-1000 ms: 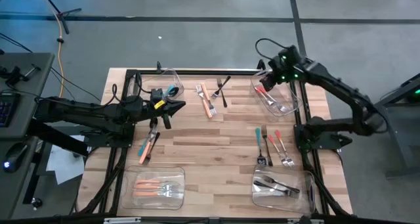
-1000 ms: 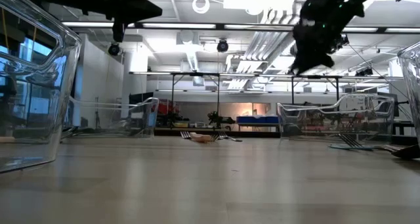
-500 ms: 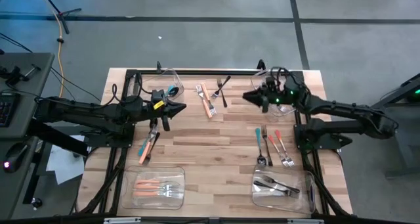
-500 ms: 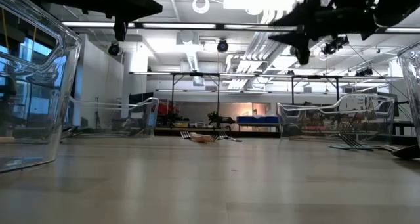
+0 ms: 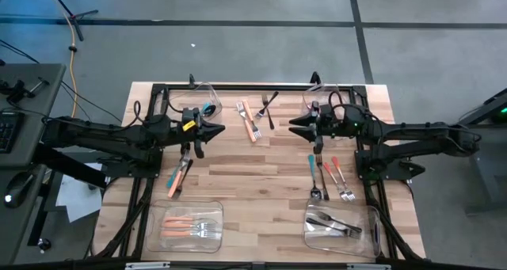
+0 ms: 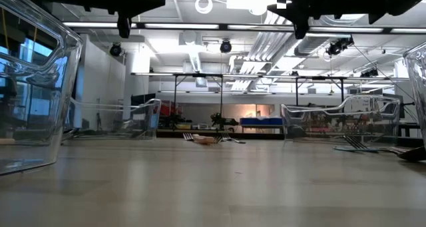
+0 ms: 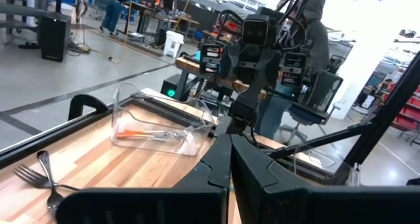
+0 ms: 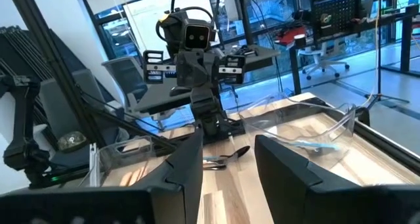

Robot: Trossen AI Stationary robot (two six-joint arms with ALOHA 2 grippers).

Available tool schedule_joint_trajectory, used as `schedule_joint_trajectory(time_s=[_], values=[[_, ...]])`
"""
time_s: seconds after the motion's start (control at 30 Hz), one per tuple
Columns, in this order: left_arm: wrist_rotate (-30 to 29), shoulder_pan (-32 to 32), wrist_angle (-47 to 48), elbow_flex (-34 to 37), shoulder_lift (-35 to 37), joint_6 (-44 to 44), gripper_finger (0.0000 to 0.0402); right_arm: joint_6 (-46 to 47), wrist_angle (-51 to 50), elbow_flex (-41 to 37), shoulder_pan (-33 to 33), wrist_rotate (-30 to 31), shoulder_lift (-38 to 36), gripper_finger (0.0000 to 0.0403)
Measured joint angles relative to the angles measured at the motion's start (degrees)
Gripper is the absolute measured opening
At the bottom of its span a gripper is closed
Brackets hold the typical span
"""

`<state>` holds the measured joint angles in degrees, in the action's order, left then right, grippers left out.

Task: Sort silverware by color (type)
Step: Put the light orange fork into the bottom left transparent bin

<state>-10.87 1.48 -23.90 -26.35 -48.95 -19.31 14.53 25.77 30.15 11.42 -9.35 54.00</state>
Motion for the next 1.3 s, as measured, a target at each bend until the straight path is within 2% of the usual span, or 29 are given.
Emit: schedule_joint_trajectory(time_s=[0.83,1.3], values=[[-0.2,0.0,0.1,0.0,0.0,1.0,0.0,0.9,-0.4,0.0,0.0,-0.3,0.0,0.0124],[-0.3,0.0,1.9,-0.6,-0.2,3.2,0.0,1.0,-4.0,0.0,0.0,-0.3,0.0,0.0124]])
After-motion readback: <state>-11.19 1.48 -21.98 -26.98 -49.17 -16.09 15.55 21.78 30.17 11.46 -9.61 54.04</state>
